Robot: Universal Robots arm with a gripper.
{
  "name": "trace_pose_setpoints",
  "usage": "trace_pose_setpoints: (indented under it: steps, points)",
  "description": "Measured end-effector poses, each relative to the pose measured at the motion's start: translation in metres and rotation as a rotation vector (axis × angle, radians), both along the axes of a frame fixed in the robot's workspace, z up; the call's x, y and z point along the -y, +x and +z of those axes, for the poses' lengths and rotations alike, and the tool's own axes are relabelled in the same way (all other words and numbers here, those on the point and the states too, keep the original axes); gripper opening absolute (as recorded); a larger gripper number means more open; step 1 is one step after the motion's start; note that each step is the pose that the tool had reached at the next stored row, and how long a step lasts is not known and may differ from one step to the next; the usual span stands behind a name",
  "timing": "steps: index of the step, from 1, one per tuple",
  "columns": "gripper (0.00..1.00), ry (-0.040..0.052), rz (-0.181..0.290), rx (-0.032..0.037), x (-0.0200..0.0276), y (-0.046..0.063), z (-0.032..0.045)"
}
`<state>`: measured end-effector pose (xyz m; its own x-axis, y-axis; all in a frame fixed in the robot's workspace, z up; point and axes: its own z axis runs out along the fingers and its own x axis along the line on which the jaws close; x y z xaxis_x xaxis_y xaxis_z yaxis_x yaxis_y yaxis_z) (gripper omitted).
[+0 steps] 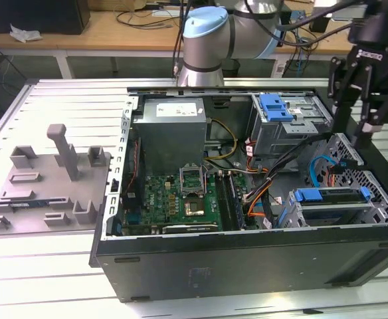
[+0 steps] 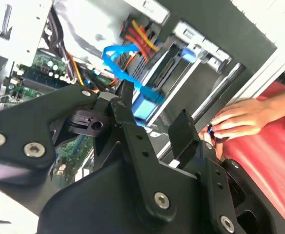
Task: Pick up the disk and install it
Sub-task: 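Insert the first disk wire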
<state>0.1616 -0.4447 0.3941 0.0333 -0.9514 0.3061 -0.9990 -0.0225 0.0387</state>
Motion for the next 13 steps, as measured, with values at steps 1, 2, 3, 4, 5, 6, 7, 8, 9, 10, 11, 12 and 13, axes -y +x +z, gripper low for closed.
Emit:
trace_pose_setpoints:
  steps: [1,2,3,4,5,6,7,8,9,10,11,12,13]
  points:
    - [0.56,-0.0110,0.000,-0.0056,0.0000,0.003,0.0000]
    - [0.56,-0.0277,0.000,-0.0145,0.0000,0.005,0.0001]
    - [0.56,-0.0450,0.000,-0.0229,-0.0001,0.006,0.0000]
    - [0.56,-0.0678,0.000,-0.0354,-0.0002,0.007,0.0001]
    - [0.56,-0.0821,0.000,-0.0421,-0.0008,0.008,0.0001]
    - [0.56,-0.0882,0.000,-0.0462,-0.0018,0.011,0.0000]
    - [0.56,-0.0886,0.000,-0.0470,-0.0023,0.014,-0.0001]
    - [0.56,-0.0887,0.000,-0.0471,-0.0027,0.018,-0.0004]
    - [0.56,-0.0886,-0.001,-0.0471,-0.0028,0.020,-0.0008]
    - [0.56,-0.0884,-0.004,-0.0472,-0.0029,0.022,-0.0019]
    - [0.56,-0.0882,-0.016,-0.0476,-0.0029,0.023,-0.0028]
    - [0.56,-0.0881,-0.028,-0.0479,-0.0029,0.023,-0.0032]
    - [0.56,-0.0879,-0.040,-0.0484,-0.0029,0.023,-0.0037]
